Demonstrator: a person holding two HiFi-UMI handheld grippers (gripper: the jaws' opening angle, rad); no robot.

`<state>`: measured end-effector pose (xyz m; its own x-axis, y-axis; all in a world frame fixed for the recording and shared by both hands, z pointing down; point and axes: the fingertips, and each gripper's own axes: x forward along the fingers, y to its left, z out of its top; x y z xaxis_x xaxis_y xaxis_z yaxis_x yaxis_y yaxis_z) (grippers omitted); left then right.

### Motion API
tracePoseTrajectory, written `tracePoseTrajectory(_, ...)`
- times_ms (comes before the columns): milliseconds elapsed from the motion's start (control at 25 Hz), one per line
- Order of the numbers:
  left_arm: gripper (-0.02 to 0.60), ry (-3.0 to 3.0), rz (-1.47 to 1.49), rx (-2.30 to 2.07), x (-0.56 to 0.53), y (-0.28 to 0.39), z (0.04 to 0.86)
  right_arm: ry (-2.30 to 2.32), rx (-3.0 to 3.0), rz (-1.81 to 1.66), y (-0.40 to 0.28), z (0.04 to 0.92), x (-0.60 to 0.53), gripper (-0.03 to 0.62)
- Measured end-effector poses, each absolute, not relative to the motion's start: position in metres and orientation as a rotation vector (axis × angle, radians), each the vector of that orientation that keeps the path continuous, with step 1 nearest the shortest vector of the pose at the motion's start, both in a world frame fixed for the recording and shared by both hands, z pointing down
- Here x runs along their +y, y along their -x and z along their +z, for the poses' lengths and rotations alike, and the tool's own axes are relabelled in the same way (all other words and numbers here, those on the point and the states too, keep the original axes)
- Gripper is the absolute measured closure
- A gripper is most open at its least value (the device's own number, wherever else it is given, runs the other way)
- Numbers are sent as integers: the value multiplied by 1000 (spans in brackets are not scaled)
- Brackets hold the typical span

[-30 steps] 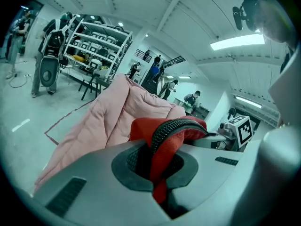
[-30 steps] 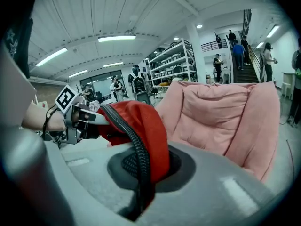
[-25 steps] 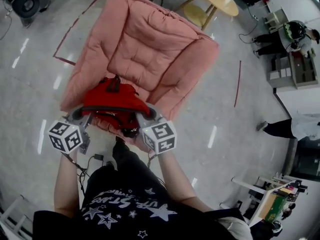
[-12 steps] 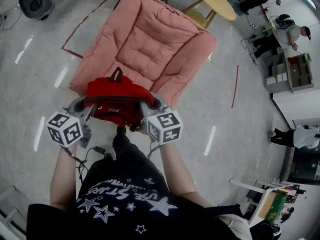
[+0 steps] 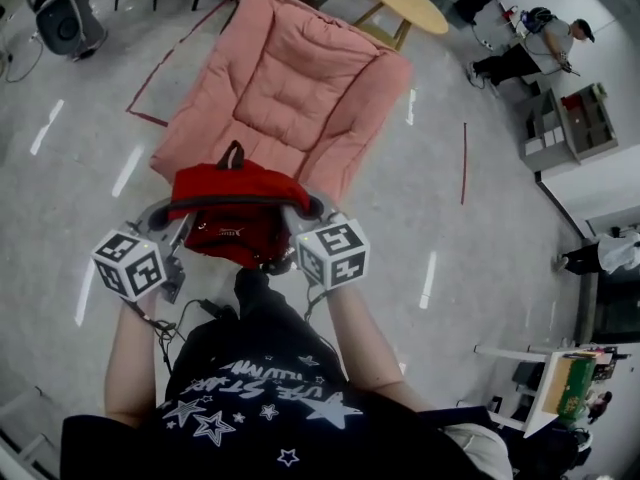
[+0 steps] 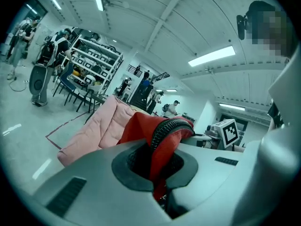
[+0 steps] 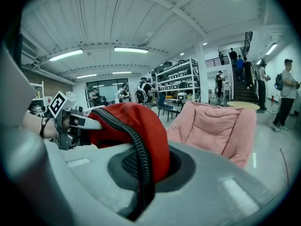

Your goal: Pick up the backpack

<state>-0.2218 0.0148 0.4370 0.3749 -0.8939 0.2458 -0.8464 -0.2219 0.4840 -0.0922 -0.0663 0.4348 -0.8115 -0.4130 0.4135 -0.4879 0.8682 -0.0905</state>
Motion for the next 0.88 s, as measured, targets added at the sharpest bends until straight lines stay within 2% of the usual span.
tracePoseTrajectory(160, 572, -2146, -95, -1446, 38, 199, 425, -689, -2634, 255, 64, 423, -34, 582)
tracePoseTrajectory(360, 572, -2197, -31, -1376, 37, 198, 434, -736, -2603, 338, 62, 432, -28, 583)
tracePoseTrajectory(680, 572, -2150, -94, -1349, 60, 175, 434, -731, -2598, 357, 42, 431, -9, 583)
tracePoseTrajectory(880, 572, -2147, -70, -1426, 81, 123, 422, -667, -2649, 375, -8, 427, 10, 583)
